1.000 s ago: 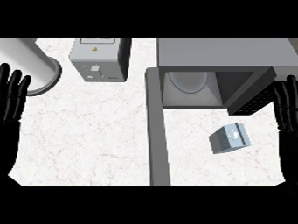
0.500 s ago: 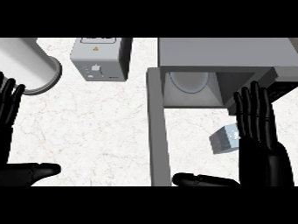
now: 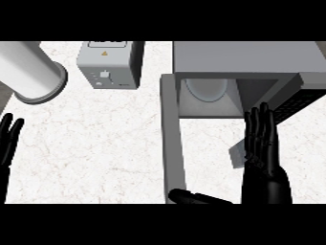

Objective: Pick up the milk, place it into the microwave and close the microwave

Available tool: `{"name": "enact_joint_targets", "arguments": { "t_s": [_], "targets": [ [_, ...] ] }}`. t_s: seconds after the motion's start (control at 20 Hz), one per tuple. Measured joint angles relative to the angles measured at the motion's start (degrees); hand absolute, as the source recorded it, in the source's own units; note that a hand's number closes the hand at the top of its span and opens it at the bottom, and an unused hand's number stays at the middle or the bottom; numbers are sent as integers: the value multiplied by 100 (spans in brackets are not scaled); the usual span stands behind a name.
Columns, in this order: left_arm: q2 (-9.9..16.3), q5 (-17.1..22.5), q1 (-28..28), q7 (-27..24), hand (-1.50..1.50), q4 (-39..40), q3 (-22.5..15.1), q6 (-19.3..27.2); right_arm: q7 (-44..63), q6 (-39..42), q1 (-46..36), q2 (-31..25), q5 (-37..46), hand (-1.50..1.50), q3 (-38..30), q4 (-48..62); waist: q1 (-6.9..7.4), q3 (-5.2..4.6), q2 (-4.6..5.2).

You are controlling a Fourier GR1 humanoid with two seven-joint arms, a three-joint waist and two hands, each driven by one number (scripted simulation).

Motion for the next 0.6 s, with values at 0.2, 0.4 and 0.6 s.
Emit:
{"name": "enact_joint_targets", "arguments": {
  "t_s": [0.2,0.4,0.6],
  "targets": [
    [23,138,361,-37,-150,-237,127,-171,-50,-305,165,3,386,-150,-44,106,1,1,-4],
    [-82,163,830,-257,-150,-459,129,-376,-14,-690,172,4,650,-150,-82,291,10,0,-7],
    [-236,101,1153,-344,-150,-634,39,-476,-213,-809,102,-42,532,-150,-405,579,11,1,-5]
  ]
}}
